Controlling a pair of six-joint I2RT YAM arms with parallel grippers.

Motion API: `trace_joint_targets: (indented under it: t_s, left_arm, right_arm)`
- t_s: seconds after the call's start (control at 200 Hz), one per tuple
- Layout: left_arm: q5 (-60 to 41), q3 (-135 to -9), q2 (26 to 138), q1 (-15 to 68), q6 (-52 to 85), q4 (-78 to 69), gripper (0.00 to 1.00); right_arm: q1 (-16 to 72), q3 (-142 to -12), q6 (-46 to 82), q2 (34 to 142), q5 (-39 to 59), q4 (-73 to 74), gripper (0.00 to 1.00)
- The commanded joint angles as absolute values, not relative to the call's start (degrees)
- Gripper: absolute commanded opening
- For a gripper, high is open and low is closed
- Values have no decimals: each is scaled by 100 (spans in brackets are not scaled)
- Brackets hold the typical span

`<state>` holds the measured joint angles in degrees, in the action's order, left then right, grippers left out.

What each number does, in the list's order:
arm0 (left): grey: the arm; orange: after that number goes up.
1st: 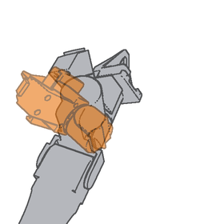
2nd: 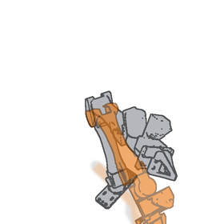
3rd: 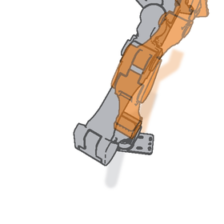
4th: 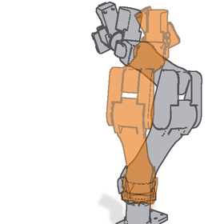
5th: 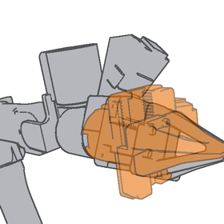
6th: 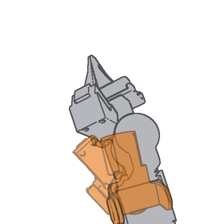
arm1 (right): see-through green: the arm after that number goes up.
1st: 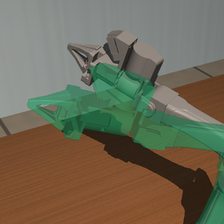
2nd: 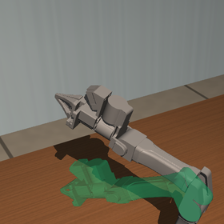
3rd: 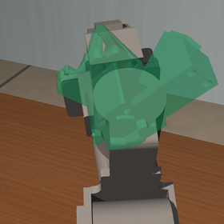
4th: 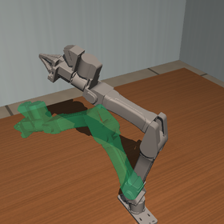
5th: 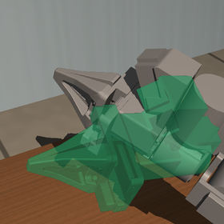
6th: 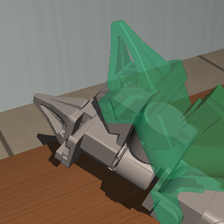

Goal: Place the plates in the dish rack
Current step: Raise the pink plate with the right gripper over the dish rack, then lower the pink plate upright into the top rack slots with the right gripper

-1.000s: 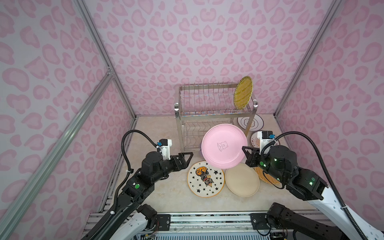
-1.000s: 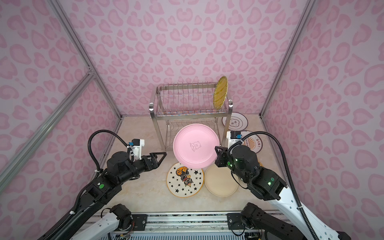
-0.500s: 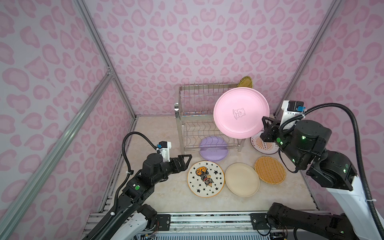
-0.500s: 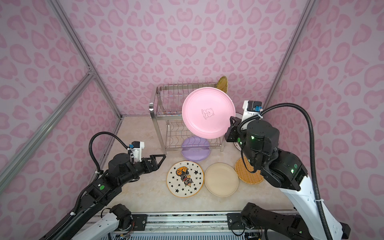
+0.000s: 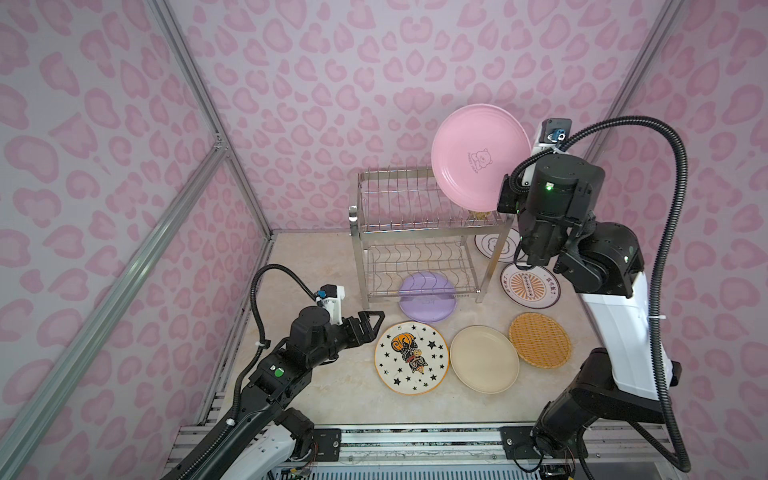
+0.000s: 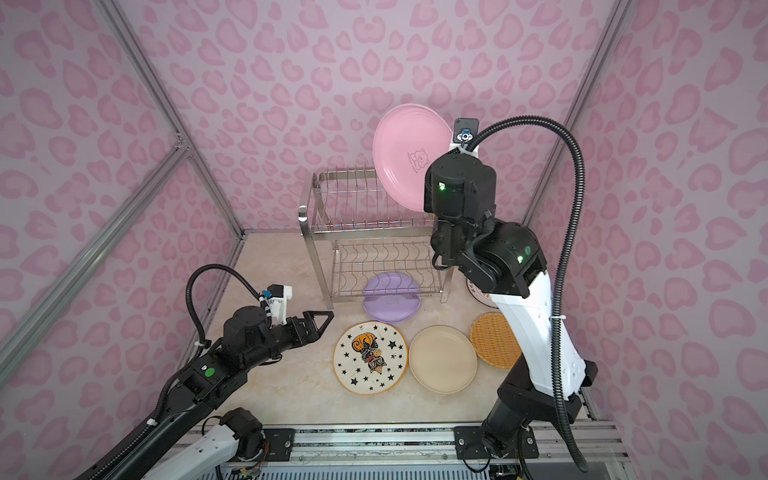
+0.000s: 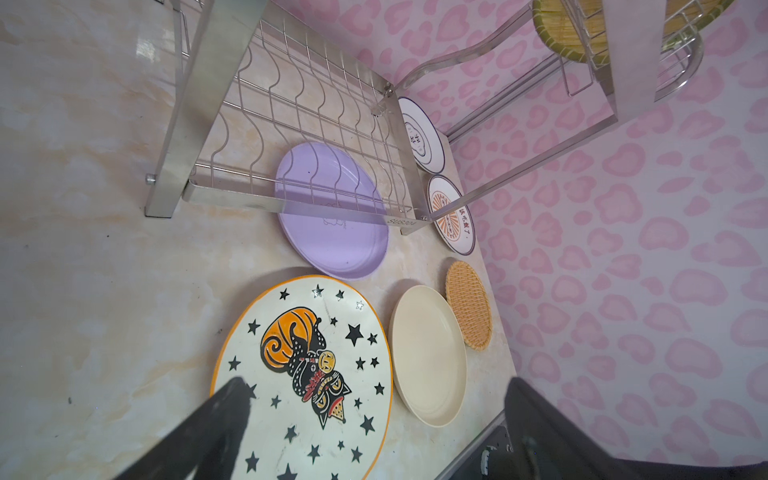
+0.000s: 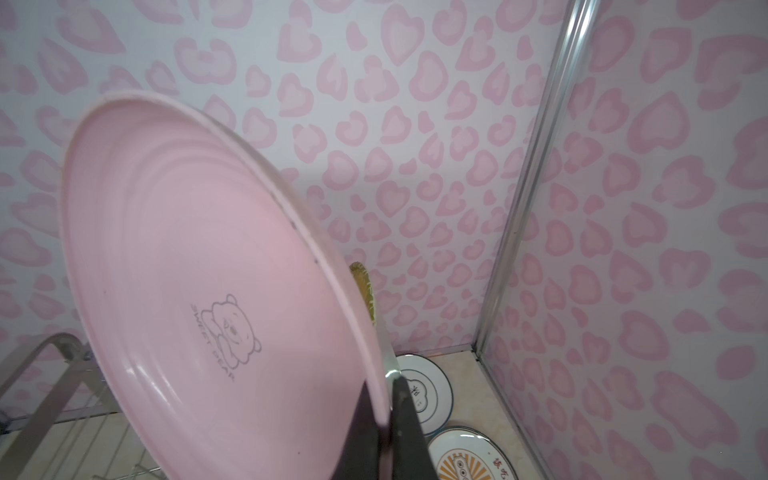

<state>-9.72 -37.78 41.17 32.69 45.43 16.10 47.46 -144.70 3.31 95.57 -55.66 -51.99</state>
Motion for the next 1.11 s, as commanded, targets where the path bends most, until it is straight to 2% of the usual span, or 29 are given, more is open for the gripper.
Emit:
trace_joint_targets:
  t_s: [0.0, 0.1, 0.205, 0.325, 0.52, 0.7, 1.101]
  left_arm:
    - [-1037, -3696, 4122, 3270, 4603, 1490, 97]
    - [-1091, -3626, 4197, 3270, 4662, 1443, 97]
    - [-1116, -3574, 4279, 3270, 4712, 1380, 97]
    - [-1116, -3442, 4272, 3270, 4808, 1284, 97]
    - [-1051, -3227, 4094, 3270, 4894, 1288, 97]
    - [-954, -3102, 3938, 3269, 4933, 1389, 97]
    - [-715, -2617, 3613, 3270, 5074, 1115, 97]
  right_arm:
    - [4798, -14485, -493, 9730, -6814, -4505, 0]
    - [4920, -14005, -1777, 9766, -7625, -2913, 0]
    - [5044, -12851, -4614, 9803, -8211, 968, 0]
    - [4968, -13231, -6712, 10493, -8518, 3252, 0]
    - [4776, -14993, -8387, 11919, -8839, 4352, 0]
    - [4545, -14892, -8063, 12072, -9099, 4096, 0]
    - [4534, -14176, -8218, 11889, -9606, 4689, 0]
